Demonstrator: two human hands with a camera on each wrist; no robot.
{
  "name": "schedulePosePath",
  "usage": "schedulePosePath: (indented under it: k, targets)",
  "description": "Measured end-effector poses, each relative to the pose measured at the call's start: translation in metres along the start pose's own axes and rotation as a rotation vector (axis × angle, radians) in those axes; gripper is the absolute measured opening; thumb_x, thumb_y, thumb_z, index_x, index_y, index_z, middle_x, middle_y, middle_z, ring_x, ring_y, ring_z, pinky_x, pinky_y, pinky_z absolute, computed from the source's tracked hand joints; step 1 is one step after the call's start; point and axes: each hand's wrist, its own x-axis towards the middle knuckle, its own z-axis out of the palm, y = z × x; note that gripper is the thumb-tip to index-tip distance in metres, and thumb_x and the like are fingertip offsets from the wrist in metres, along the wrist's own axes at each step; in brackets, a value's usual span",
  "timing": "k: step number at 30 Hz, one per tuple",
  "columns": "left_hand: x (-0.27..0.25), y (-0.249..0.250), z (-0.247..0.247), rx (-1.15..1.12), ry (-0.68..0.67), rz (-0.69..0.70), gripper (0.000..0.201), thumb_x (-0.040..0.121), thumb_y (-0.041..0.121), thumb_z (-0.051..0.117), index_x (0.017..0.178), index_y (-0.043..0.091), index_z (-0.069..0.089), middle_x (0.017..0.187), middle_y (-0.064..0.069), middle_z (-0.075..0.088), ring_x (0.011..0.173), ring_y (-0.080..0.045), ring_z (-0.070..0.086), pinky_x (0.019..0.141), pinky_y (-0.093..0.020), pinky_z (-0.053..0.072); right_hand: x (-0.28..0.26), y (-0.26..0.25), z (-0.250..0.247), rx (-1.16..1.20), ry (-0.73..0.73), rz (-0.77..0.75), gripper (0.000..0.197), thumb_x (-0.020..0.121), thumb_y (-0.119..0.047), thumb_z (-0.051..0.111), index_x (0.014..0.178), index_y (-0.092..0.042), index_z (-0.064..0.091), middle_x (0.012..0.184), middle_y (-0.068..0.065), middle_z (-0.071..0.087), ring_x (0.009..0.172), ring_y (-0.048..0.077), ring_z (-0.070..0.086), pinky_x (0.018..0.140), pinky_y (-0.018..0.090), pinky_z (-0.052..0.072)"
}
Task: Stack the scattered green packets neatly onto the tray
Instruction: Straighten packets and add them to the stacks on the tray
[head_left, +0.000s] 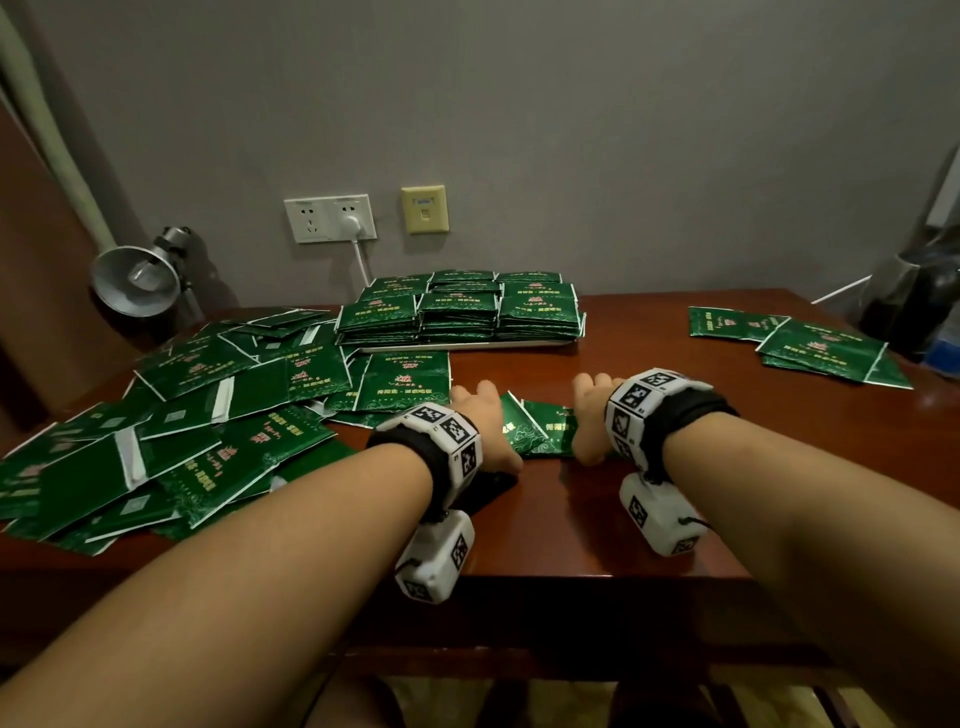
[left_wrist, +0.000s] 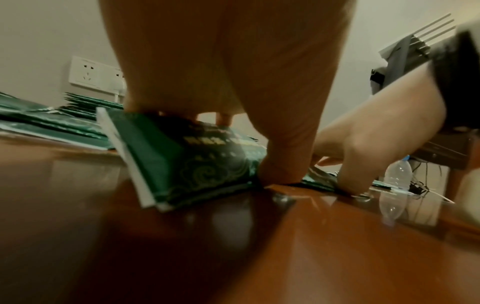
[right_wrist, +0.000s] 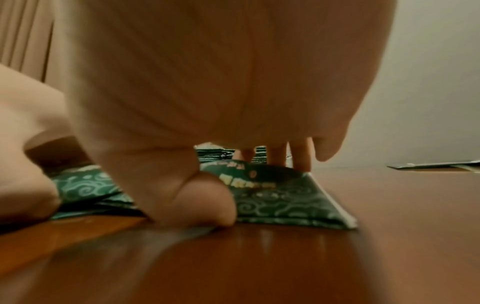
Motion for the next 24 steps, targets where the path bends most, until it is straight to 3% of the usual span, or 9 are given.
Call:
schedulePosePath:
  k: [3, 5, 7, 12, 16, 18, 20, 22, 24]
  targets:
    - [0.002, -0.004, 0.001, -0.019, -0.009, 0.053, 0.078, 0.066, 0.047, 0.081, 0.115, 0.016, 0.029, 0.113, -0.01, 0.053, 0.092, -0.027, 0.06, 0.066, -0.036, 0.052, 0.001, -0.001, 0.003, -0.012, 0.0, -0.011, 0.051, 0.065, -0.027, 0.06, 0.109, -0.014, 0.038, 0.109, 0.011, 0.052, 0.099, 0.029, 0.055, 0.086, 0.043, 0.052]
    - [0.0, -0.006, 0.0, -0.016, 0.021, 0.053, 0.088, 0.061, 0.056, 0.081, 0.12, 0.017, 0.028, 0.112, -0.008, 0.051, 0.094, -0.027, 0.059, 0.072, -0.037, 0.053, 0.002, 0.0, 0.006, -0.012, 0.011, -0.009, 0.053, 0.065, -0.029, 0.06, 0.111, -0.014, 0.04, 0.113, 0.012, 0.05, 0.101, 0.029, 0.053, 0.086, 0.042, 0.05]
    - [-0.002, -0.008, -0.002, 0.012, 0.049, 0.052, 0.093, 0.057, 0.058, 0.082, 0.122, 0.016, 0.03, 0.113, -0.007, 0.048, 0.096, -0.027, 0.057, 0.078, -0.04, 0.055, 0.002, 0.001, 0.004, -0.022, -0.015, -0.02, 0.063, 0.055, -0.037, 0.061, 0.112, -0.018, 0.04, 0.113, 0.01, 0.048, 0.104, 0.03, 0.051, 0.088, 0.044, 0.049]
    - [-0.001, -0.018, -0.016, 0.084, 0.11, 0.087, 0.074, 0.064, 0.044, 0.078, 0.118, 0.016, 0.036, 0.11, -0.007, 0.049, 0.095, -0.027, 0.054, 0.068, -0.035, 0.048, 0.004, 0.013, -0.012, -0.054, -0.06, -0.034, 0.101, 0.037, -0.07, 0.07, 0.119, -0.021, 0.039, 0.117, 0.007, 0.049, 0.106, 0.03, 0.051, 0.089, 0.048, 0.048]
    - [0.003, -0.026, -0.029, 0.068, 0.113, 0.077, 0.091, 0.048, 0.057, 0.08, 0.115, 0.02, 0.031, 0.1, -0.003, 0.049, 0.087, -0.026, 0.058, 0.07, -0.042, 0.056, 0.007, 0.017, -0.021, -0.077, -0.076, -0.003, 0.127, 0.02, -0.084, 0.069, 0.123, -0.018, 0.036, 0.113, 0.006, 0.055, 0.101, 0.03, 0.058, 0.085, 0.048, 0.051]
    - [0.006, -0.028, -0.035, 0.07, 0.123, 0.089, 0.088, 0.047, 0.058, 0.08, 0.11, 0.021, 0.031, 0.095, -0.003, 0.05, 0.081, -0.025, 0.058, 0.065, -0.04, 0.056, 0.01, 0.019, -0.021, -0.019, -0.014, -0.023, 0.112, 0.027, -0.076, 0.076, 0.115, -0.018, 0.038, 0.106, 0.005, 0.057, 0.093, 0.028, 0.061, 0.082, 0.046, 0.053]
    - [0.01, -0.028, -0.043, 0.095, 0.146, 0.115, 0.075, 0.058, 0.048, 0.079, 0.109, 0.019, 0.033, 0.096, -0.004, 0.05, 0.08, -0.023, 0.058, 0.059, -0.035, 0.05, 0.012, 0.023, -0.024, 0.035, 0.086, -0.053, 0.085, 0.046, -0.063, 0.078, 0.108, -0.019, 0.04, 0.101, 0.004, 0.057, 0.088, 0.026, 0.06, 0.079, 0.042, 0.054]
    - [0.018, -0.027, -0.052, 0.135, 0.179, 0.156, 0.07, 0.065, 0.041, 0.077, 0.115, 0.017, 0.035, 0.098, -0.004, 0.05, 0.085, -0.024, 0.057, 0.061, -0.035, 0.047, 0.018, 0.027, -0.028, 0.051, 0.162, -0.068, 0.066, 0.064, -0.05, 0.072, 0.113, -0.018, 0.041, 0.106, 0.005, 0.053, 0.093, 0.026, 0.057, 0.077, 0.038, 0.051]
    - [0.026, -0.027, -0.061, 0.171, 0.19, 0.198, 0.073, 0.067, 0.039, 0.077, 0.121, 0.015, 0.035, 0.102, -0.004, 0.051, 0.091, -0.025, 0.057, 0.067, -0.037, 0.049, 0.026, 0.028, -0.033, 0.043, 0.196, -0.07, 0.063, 0.072, -0.046, 0.069, 0.12, -0.017, 0.04, 0.113, 0.007, 0.05, 0.102, 0.026, 0.053, 0.08, 0.038, 0.049]
